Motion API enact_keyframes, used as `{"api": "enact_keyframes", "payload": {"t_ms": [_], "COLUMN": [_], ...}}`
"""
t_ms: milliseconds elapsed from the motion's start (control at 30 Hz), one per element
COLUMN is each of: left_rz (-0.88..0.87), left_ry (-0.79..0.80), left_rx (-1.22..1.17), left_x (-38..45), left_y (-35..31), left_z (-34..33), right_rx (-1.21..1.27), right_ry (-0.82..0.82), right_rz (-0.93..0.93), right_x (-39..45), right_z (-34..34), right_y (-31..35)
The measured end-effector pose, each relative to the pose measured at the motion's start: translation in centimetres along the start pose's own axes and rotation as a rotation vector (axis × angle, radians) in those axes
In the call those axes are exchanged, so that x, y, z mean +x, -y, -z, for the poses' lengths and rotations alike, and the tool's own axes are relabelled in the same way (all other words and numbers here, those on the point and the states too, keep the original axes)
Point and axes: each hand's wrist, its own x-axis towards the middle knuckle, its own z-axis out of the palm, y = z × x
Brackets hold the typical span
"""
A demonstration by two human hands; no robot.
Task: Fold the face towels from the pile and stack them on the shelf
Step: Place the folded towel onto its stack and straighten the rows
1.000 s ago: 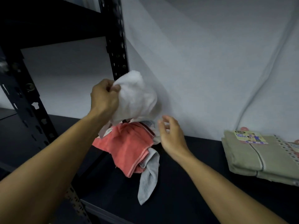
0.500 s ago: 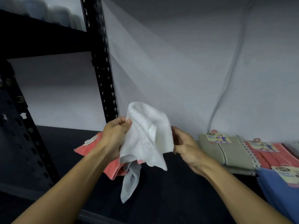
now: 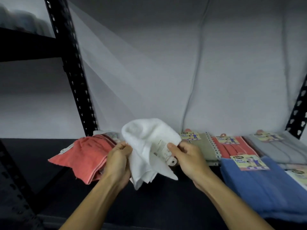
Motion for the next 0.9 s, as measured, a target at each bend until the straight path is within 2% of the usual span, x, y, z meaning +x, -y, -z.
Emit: {"api": "enact_keyframes", "payload": {"t_ms": [133,200,300,400,500,567,600,667,733,800,900], "left_rz": [-0.076,-0.100,-0.126,-0.228,-0.362,-0.383,-0.386,-0.402,-0.392,-0.379,-0.391], "left_ry": [0.050,-0.008,-0.062,0.049,0.264,0.323,0.319,0.283,0.254,0.229,0.175], "left_rx": [0.206,0.321,0.281,0.279,0.632,0.884,0.935,0.909,0.776,0.605,0.411], "left_x": [-1.3,-1.2,-0.6,-0.2,-1.3,-2.4,-2.6,-3.0,-3.2,-3.6,-4.1], "left_y": [0.3,0.1,-1.5,-4.3,-7.7,-9.4,-9.9,-10.6,-11.0,-11.2,-10.9], "left_z": [0.8,1.4,1.9,2.0,0.6,-1.2,-2.1,-3.3,-3.7,-3.8,-3.6], "right_rx": [-0.235,-0.382,-0.542,-0.681,-0.726,-0.713,-0.696,-0.663,-0.613,-0.496,-0.198], "right_ry": [-0.021,-0.022,-0.003,0.030,0.084,0.144,0.173,0.205,0.192,0.099,-0.038], "right_rz": [0.150,0.220,0.312,0.423,0.507,0.552,0.566,0.587,0.591,0.587,0.496], "right_x": [1.6,2.4,3.1,3.2,3.7,4.1,4.3,4.9,5.5,5.8,5.2], "right_z": [1.9,2.4,2.5,2.0,1.4,1.0,0.9,0.9,1.2,2.0,3.6], "right_y": [2.6,4.1,6.4,8.7,10.8,12.3,13.0,14.4,15.4,15.7,14.5]}}
